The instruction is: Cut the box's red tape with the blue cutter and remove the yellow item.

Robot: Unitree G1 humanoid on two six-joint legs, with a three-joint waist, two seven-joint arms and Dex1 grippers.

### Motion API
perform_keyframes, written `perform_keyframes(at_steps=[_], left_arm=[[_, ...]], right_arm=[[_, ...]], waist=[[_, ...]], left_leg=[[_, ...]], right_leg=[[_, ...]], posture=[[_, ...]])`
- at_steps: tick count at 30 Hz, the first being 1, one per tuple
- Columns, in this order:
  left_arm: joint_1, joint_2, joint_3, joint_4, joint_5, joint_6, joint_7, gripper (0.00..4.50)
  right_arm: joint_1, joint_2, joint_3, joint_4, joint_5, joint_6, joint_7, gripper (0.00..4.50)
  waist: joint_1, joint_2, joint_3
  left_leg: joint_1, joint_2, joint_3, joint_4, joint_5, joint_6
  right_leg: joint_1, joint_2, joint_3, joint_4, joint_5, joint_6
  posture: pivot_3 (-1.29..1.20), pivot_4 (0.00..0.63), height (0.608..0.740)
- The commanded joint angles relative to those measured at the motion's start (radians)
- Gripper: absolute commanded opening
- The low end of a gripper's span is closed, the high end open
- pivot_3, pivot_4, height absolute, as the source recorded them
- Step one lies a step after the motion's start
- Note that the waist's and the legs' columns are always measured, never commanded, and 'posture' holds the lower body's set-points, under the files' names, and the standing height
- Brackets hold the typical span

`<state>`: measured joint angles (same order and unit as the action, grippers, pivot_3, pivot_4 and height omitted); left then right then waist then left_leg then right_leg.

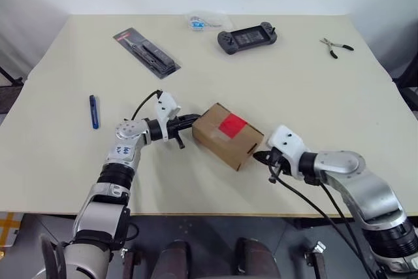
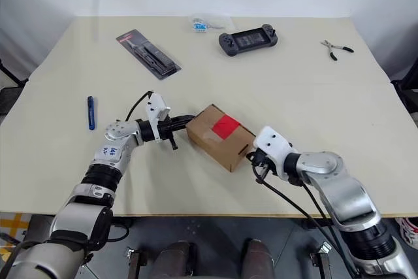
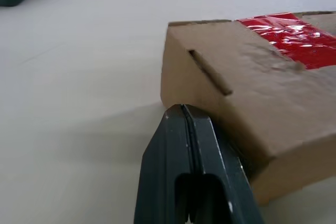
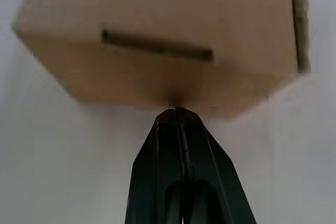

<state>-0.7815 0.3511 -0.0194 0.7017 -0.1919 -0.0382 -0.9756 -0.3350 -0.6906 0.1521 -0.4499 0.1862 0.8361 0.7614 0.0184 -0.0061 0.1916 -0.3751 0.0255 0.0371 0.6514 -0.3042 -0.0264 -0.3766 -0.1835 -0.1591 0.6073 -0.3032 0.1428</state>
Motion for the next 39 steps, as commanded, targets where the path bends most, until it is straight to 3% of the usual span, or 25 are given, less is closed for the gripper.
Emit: perform_keyframes(at_steps=[1, 12, 18, 23, 27, 30, 37, 39], left_arm=[[-0.004, -0.007, -0.024, -0.05, -0.012, 0.023, -0.066, 0.0], [0.093, -0.028, -0.031, -0.22, -0.013, 0.097, -0.061, 0.0], [0.094, -0.019, -0.02, -0.183, 0.015, 0.063, 0.007, 0.0], [0.093, 0.018, -0.003, -0.163, 0.025, 0.039, 0.04, 0.0], [0.084, 0.087, 0.064, -0.205, -0.023, 0.125, 0.063, 0.86], [0.108, 0.108, 0.104, -0.263, -0.046, 0.15, 0.096, 1.81], [0.306, 0.165, 0.234, -0.613, -0.134, 0.309, 0.211, 3.99], [0.362, 0.181, 0.267, -0.692, -0.157, 0.356, 0.239, 4.48]], right_arm=[[-0.024, -0.004, 0.0, -0.048, 0.019, 0.008, 0.0, 0.03], [0.084, -0.156, -0.078, -0.13, 0.066, 0.027, 0.073, 0.03], [0.103, -0.237, -0.054, -0.114, 0.061, 0.059, 0.093, 0.03], [0.145, -0.27, -0.083, -0.02, 0.033, -0.055, 0.087, 0.03], [0.104, -0.3, -0.148, 0.257, -0.083, -0.259, -0.011, 0.89], [0.028, -0.284, -0.165, 0.374, -0.107, -0.366, -0.037, 1.92], [-0.215, -0.136, -0.222, 0.572, -0.017, -0.551, -0.001, 4.39], [-0.233, -0.114, -0.222, 0.596, -0.001, -0.644, 0.052, 4.5]], waist=[[0.002, 0.0, 0.0], [0.006, -0.002, 0.001], [0.005, -0.003, 0.001], [0.005, -0.003, 0.001], [0.005, -0.004, 0.002], [0.005, -0.004, 0.002], [-0.025, -0.004, 0.002], [-0.022, -0.004, 0.002]], left_leg=[[0.0, 0.0, 0.0, 0.0, 0.0, 0.0], [-0.001, 0.0, 0.0, 0.002, -0.001, 0.001], [-0.001, 0.0, 0.0, 0.004, -0.001, 0.001], [-0.002, 0.0, 0.0, 0.005, -0.002, 0.002], [-0.002, 0.0, 0.001, 0.007, -0.002, 0.003], [-0.003, 0.0, 0.001, 0.01, -0.002, 0.003], [-0.002, 0.002, 0.002, 0.009, -0.002, 0.003], [-0.002, 0.002, 0.001, 0.008, -0.002, 0.003]], right_leg=[[0.0, 0.0, 0.0, 0.0, 0.0, 0.0], [0.0, 0.0, 0.0, 0.0, 0.0, 0.001], [0.0, 0.0, 0.001, 0.0, 0.001, 0.0], [0.001, 0.0, 0.001, 0.0, 0.001, 0.0], [0.001, 0.0, 0.001, 0.0, 0.002, 0.001], [0.001, 0.0, 0.002, 0.0, 0.004, 0.001], [0.001, 0.001, 0.002, 0.0, 0.005, 0.001], [0.001, 0.001, 0.002, 0.0, 0.005, 0.001]], posture=[[0.0, 0.15, 0.74], [0.0, 0.15, 0.74], [0.0, 0.15, 0.74], [0.0, 0.15, 0.74], [0.0, 0.15, 0.74], [0.0, 0.15, 0.74], [0.0, 0.15, 0.74], [0.0, 0.15, 0.74]])
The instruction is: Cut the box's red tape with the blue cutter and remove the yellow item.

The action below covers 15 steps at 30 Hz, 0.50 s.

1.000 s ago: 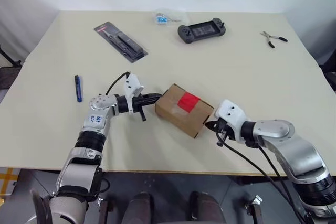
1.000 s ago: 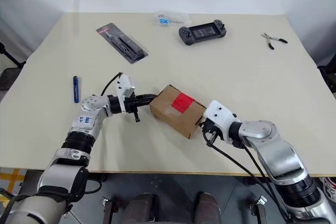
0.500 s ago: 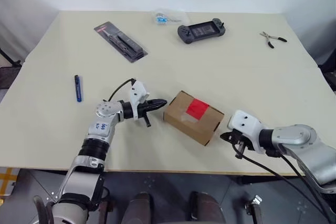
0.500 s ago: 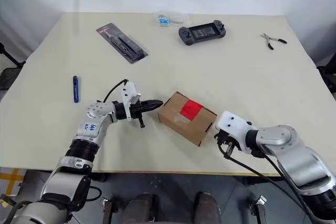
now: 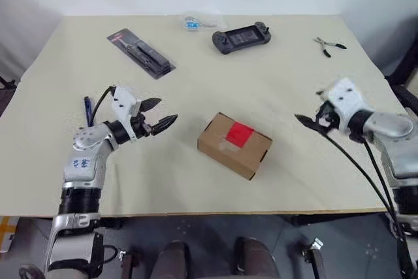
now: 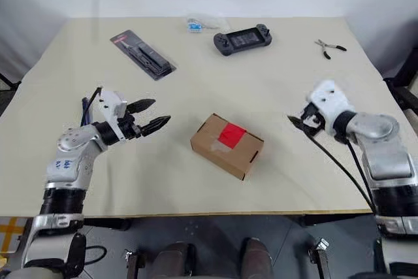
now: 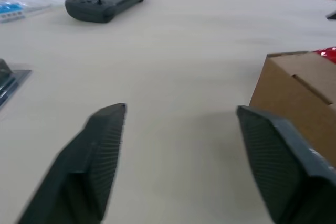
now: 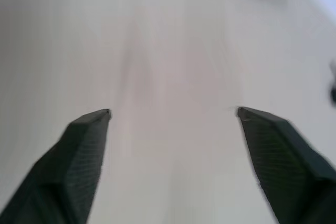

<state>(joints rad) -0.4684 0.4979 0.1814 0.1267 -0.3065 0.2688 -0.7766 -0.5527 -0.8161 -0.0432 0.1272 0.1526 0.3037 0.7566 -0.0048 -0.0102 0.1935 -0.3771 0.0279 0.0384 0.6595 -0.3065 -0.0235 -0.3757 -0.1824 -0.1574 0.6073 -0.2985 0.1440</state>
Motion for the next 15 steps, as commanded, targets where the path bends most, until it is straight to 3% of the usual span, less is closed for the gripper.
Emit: perform_keyframes(at_steps=[1, 6, 10, 15], left_arm=[[0.079, 0.041, 0.089, -0.157, -0.051, 0.069, 0.063, 4.48], [0.324, 0.049, 0.297, -0.438, -0.141, 0.283, 0.223, 4.48], [0.472, 0.024, 0.461, -0.573, -0.212, 0.389, 0.33, 4.48], [0.523, -0.039, 0.496, -0.598, -0.164, 0.363, 0.464, 4.48]], right_arm=[[-0.02, 0.02, -0.024, 0.024, 0.046, -0.143, 0.091, 4.5], [-0.031, 0.054, -0.004, 0.038, 0.136, -0.176, 0.274, 4.5], [-0.056, 0.079, 0.012, 0.051, 0.151, -0.149, 0.324, 4.5], [-0.122, 0.132, 0.045, 0.113, 0.12, -0.172, 0.331, 4.5]], waist=[[0.001, 0.0, 0.0], [0.001, -0.001, 0.0], [0.002, 0.0, 0.0], [0.01, 0.0, 0.001]], left_leg=[[0.0, 0.0, 0.0, 0.0, 0.0, 0.0], [0.0, 0.0, 0.0, 0.0, -0.001, 0.0], [0.0, 0.001, 0.0, 0.001, -0.002, 0.0], [0.0, 0.001, 0.001, 0.004, -0.002, 0.0]], right_leg=[[0.0, 0.0, 0.0, 0.0, 0.0, 0.0], [0.0, 0.0, 0.001, -0.002, 0.001, 0.001], [0.0, 0.0, 0.001, -0.001, 0.001, 0.002], [0.001, 0.001, 0.002, -0.001, 0.003, 0.0]], posture=[[0.0, 0.15, 0.74], [0.0, 0.15, 0.74], [0.0, 0.15, 0.74], [0.0, 0.15, 0.74]])
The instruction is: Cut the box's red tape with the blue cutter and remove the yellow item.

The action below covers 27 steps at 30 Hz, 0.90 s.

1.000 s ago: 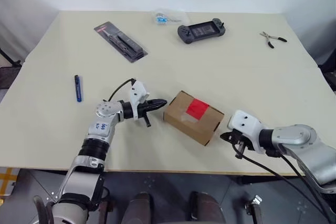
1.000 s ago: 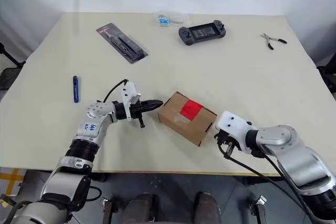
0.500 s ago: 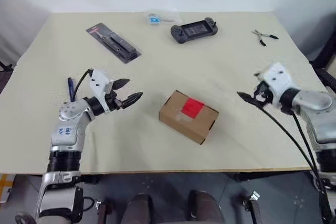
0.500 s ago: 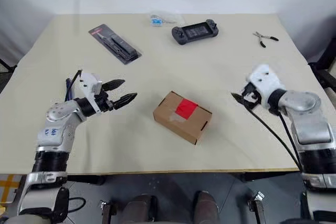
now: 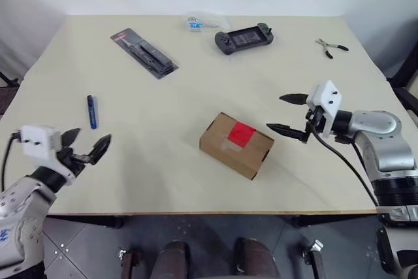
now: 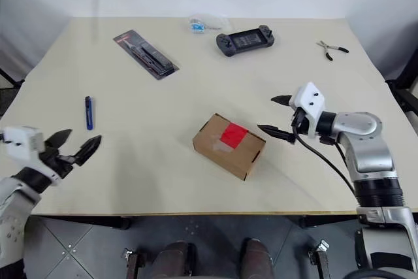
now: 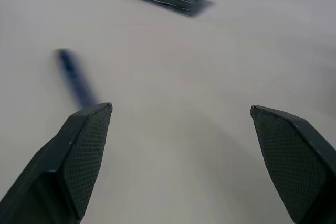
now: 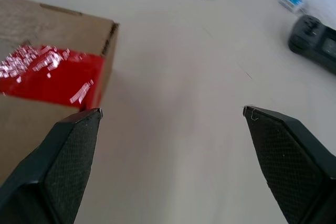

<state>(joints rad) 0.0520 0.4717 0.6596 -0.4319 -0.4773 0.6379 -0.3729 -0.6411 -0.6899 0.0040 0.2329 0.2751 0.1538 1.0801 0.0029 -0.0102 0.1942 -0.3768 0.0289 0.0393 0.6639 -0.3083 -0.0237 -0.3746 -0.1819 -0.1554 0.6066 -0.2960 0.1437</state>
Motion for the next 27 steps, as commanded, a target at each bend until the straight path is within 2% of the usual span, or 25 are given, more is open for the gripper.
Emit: perform_keyframes(at_steps=[1, 5, 8, 10, 13, 17, 21, 26, 27], left_arm=[[-0.006, -0.023, 0.02, -0.037, 0.002, -0.004, 0.081, 4.48], [-0.079, -0.062, 0.003, 0.01, 0.026, -0.05, 0.172, 4.48], [-0.146, -0.086, -0.021, 0.085, 0.125, -0.134, 0.285, 4.48], [-0.181, -0.077, -0.039, 0.133, 0.145, -0.123, 0.313, 4.48], [-0.251, -0.073, -0.046, 0.21, 0.133, -0.108, 0.334, 4.48], [-0.428, -0.032, -0.122, 0.468, 0.145, -0.091, 0.3, 4.48], [-0.51, -0.007, -0.179, 0.636, 0.179, -0.185, 0.252, 4.48], [-0.565, 0.024, -0.211, 0.755, 0.213, -0.127, 0.294, 4.48], [-0.566, 0.03, -0.216, 0.766, 0.227, -0.121, 0.309, 4.1]], right_arm=[[-0.044, 0.013, 0.001, 0.013, -0.005, -0.021, 0.005, 4.5], [-0.052, 0.028, -0.001, -0.002, 0.005, -0.008, 0.005, 4.5], [-0.035, 0.028, -0.005, -0.026, 0.008, -0.002, 0.004, 4.5], [-0.027, 0.028, -0.006, -0.036, 0.007, 0.003, -0.001, 4.5], [-0.014, 0.028, -0.009, -0.054, 0.006, 0.011, -0.011, 4.5], [0.029, 0.027, -0.019, -0.109, 0.007, 0.034, -0.041, 4.5], [0.041, 0.027, -0.016, -0.13, 0.003, 0.047, -0.054, 4.5], [0.051, 0.023, -0.02, -0.147, 0.004, 0.057, -0.069, 4.5], [0.054, 0.02, -0.023, -0.15, 0.004, 0.058, -0.071, 4.5]], waist=[[0.004, 0.0, 0.0], [0.009, 0.0, 0.0], [0.011, 0.0, 0.0], [0.011, 0.0, 0.0], [0.011, 0.0, 0.0], [0.02, 0.0, 0.0], [0.019, 0.0, 0.0], [0.005, 0.0, 0.0], [0.002, 0.0, 0.0]], left_leg=[[0.0, 0.0, 0.0, 0.0, 0.0, 0.0], [0.0, 0.0, 0.0, 0.0, 0.0, 0.0], [0.0, 0.0, 0.001, 0.0, 0.0, -0.001], [0.0, 0.0, 0.001, 0.0, 0.0, -0.001], [0.0, 0.0, 0.001, 0.0, 0.0, -0.001], [0.0, 0.0, 0.001, 0.0, 0.0, -0.001], [-0.001, 0.0, 0.002, 0.0, -0.001, 0.0], [-0.001, 0.0, 0.002, -0.002, -0.001, -0.001], [-0.001, 0.0, 0.002, -0.002, -0.001, -0.001]], right_leg=[[0.0, 0.0, 0.0, 0.0, 0.0, 0.0], [0.0, 0.0, 0.0, 0.0, 0.0, 0.0], [-0.001, 0.0, 0.0, 0.0, 0.0, 0.0], [-0.001, 0.001, 0.0, 0.0, 0.0, 0.0], [-0.001, 0.001, 0.0, 0.0, 0.0, 0.0], [-0.001, 0.001, 0.0, 0.001, 0.0, 0.0], [-0.001, 0.001, 0.0, 0.0, 0.001, 0.001], [-0.002, 0.001, -0.001, 0.0, 0.001, 0.001], [-0.002, 0.001, 0.0, 0.0, 0.001, 0.001]], posture=[[0.0, 0.15, 0.74], [0.0, 0.15, 0.74], [0.0, 0.15, 0.74], [0.0, 0.15, 0.74], [0.0, 0.15, 0.74], [0.0, 0.15, 0.74], [0.0, 0.15, 0.74], [0.0, 0.15, 0.74], [0.0, 0.15, 0.74]])
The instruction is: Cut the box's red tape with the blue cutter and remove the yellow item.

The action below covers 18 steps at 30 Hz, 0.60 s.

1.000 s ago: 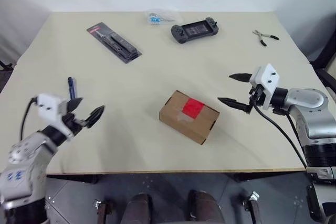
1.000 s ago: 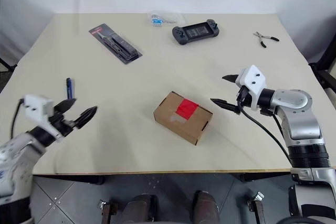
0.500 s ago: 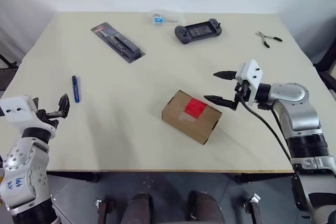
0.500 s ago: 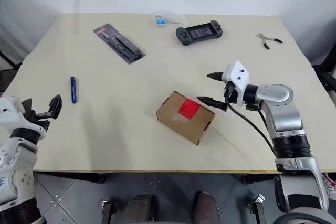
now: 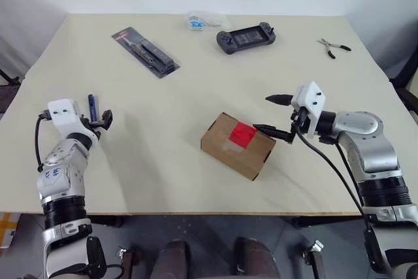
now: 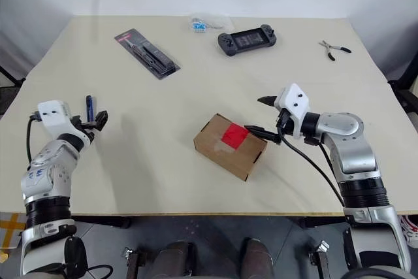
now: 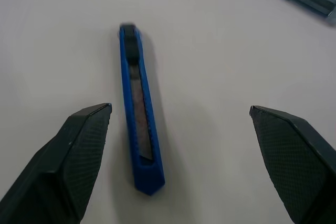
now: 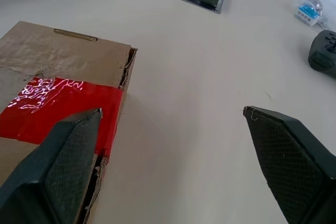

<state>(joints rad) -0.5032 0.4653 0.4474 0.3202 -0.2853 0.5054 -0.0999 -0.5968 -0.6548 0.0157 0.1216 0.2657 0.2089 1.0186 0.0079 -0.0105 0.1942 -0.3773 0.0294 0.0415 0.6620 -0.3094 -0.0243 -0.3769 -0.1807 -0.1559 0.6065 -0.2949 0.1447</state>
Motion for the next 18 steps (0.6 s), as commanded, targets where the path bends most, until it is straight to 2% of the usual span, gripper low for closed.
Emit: perform_keyframes(at_steps=[1, 11, 13, 18], left_arm=[[-0.01, 0.04, -0.006, 0.019, 0.042, 0.012, 0.045, 3.91], [0.009, 0.038, 0.013, -0.012, 0.019, 0.129, 0.091, 0.87], [0.007, 0.035, 0.026, -0.02, 0.005, 0.138, 0.093, 0.45], [0.007, 0.042, 0.047, -0.045, -0.03, 0.14, 0.061, 0.46]], right_arm=[[0.013, -0.017, -0.037, -0.041, 0.013, 0.004, -0.011, 4.5], [0.023, -0.02, -0.038, -0.049, 0.011, 0.008, -0.025, 4.5], [0.019, -0.016, -0.035, -0.047, 0.01, 0.007, -0.027, 4.5], [0.017, -0.017, -0.031, -0.042, 0.007, 0.003, -0.025, 4.5]], waist=[[-0.006, 0.0, 0.0], [-0.009, 0.0, 0.0], [-0.009, 0.0, 0.0], [-0.009, 0.0, 0.0]], left_leg=[[0.0, 0.0, 0.0, 0.0, 0.0, 0.0], [0.001, 0.0, 0.0, 0.0, 0.0, 0.0], [0.001, 0.0, 0.0, 0.0, 0.0, 0.0], [0.001, 0.0, 0.0, 0.0, 0.0, 0.0]], right_leg=[[0.0, 0.0, 0.0, 0.0, 0.0, 0.0], [0.0, 0.0, 0.001, 0.001, 0.0, 0.0], [0.0, 0.0, 0.001, 0.001, 0.0, 0.0], [0.0, 0.0, 0.001, 0.001, 0.0, 0.0]], posture=[[0.0, 0.15, 0.74], [0.0, 0.15, 0.74], [0.0, 0.15, 0.74], [0.0, 0.15, 0.74]])
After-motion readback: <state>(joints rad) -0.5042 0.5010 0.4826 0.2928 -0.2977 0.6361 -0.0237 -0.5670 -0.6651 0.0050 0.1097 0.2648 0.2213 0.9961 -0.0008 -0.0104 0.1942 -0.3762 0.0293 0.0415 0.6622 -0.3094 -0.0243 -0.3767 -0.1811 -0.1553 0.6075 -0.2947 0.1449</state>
